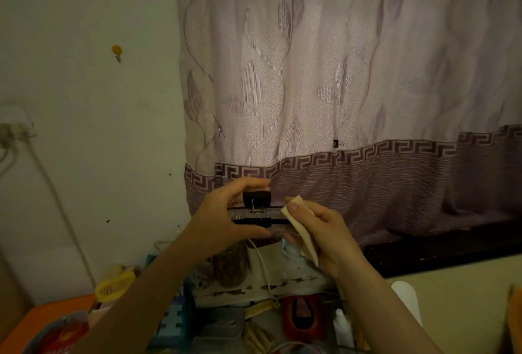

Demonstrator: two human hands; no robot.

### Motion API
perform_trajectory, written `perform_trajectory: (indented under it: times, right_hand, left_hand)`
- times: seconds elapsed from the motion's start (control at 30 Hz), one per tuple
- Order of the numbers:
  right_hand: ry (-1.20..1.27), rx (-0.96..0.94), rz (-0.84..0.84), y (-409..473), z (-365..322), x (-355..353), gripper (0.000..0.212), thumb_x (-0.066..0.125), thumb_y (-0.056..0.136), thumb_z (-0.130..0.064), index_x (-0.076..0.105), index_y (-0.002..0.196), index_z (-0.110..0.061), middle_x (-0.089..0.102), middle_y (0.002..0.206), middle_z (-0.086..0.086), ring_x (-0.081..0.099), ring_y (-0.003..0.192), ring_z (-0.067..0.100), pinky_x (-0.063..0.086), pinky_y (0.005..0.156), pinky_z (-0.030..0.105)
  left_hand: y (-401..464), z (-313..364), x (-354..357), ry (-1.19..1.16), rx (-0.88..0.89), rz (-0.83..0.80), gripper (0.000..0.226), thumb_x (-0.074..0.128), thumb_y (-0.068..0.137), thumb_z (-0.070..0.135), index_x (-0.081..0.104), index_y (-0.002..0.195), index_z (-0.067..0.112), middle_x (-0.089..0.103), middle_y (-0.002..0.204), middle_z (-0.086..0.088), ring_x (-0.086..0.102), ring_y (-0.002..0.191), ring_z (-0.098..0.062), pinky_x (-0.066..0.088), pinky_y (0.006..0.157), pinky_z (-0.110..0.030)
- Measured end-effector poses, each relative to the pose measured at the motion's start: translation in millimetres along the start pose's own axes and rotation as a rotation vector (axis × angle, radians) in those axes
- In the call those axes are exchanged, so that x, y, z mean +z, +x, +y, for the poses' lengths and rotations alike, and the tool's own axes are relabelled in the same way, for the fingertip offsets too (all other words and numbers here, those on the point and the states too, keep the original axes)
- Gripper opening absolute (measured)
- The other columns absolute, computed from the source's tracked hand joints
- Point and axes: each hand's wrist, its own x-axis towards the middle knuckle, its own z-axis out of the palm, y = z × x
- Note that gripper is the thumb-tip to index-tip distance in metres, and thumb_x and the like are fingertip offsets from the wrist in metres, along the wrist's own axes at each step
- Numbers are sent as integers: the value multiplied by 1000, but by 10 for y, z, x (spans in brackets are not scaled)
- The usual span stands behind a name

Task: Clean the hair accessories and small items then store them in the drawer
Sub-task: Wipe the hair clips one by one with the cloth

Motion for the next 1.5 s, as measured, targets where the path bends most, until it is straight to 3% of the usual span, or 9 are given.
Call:
perform_trajectory:
  times: [0.2,0.37,0.53,0.6,0.87,1.13,1.27,1.37,1.5]
  right_hand:
    - [8,-124,152,-4,59,-9,43,74,62,-29,73,100,-10,73,105,-1,67,102,23,54,89,41]
    - [-26,-212,176,-46,89,-19,21,72,78,-16,72,99,-13,73,90,-13,68,93,6,56,76,23]
    - [-141,-267,183,-59,155,-18,16,73,79,-17,73,92,-27,71,90,-19,65,88,-6,51,74,20]
    - [-174,-278,188,-51,188,-19,19,74,78,-17,73,92,-29,71,95,-18,65,92,-4,52,79,24]
    - [-195,-316,103,-60,216,1,22,73,70,-21,74,90,-30,68,110,-13,60,112,6,48,99,36]
    - [44,-124,-24,-7,73,-93,20,65,70,-17,75,86,-9,73,102,-12,67,98,5,55,73,18]
    - [-40,-88,-79,26,-38,-137,17,65,76,-12,74,89,-7,73,103,-8,68,97,7,54,71,19]
    - [-58,-76,-105,46,-49,-146,17,67,70,-11,75,85,-8,71,105,-3,68,94,4,53,69,16]
    - [-108,-121,-131,51,24,-148,15,70,66,-13,78,80,-15,71,108,-6,64,106,6,53,79,19]
  left_hand:
    - [-36,-84,86,-19,-158,128,98,82,50,62,40,136,41,50,135,12,50,122,-3,42,105,-33]
    - [-17,-6,181,-328,-438,211,93,78,66,48,29,144,30,44,142,7,48,122,-10,40,106,-33]
    - [53,50,239,-625,-684,212,73,65,85,30,26,147,27,47,137,-7,56,109,-24,51,46,-15]
    - [94,51,269,-645,-742,240,74,67,82,38,29,145,32,50,137,-9,60,107,-28,51,49,-22]
    - [116,-12,375,-729,-682,394,41,70,83,27,49,118,31,57,116,-8,63,94,-23,56,62,-33]
    - [27,-86,361,-787,-618,417,82,76,76,15,33,140,43,55,126,-5,65,99,-26,58,77,-43]
    - [18,-87,374,-723,-592,361,86,75,77,14,28,142,43,71,91,7,66,98,-24,56,84,-46]
    - [12,-92,386,-706,-569,315,75,74,79,15,35,139,38,74,77,12,69,93,-21,57,82,-42]
    - [-4,-114,399,-695,-515,243,39,68,84,15,52,105,43,75,80,9,72,83,-15,59,74,-33]
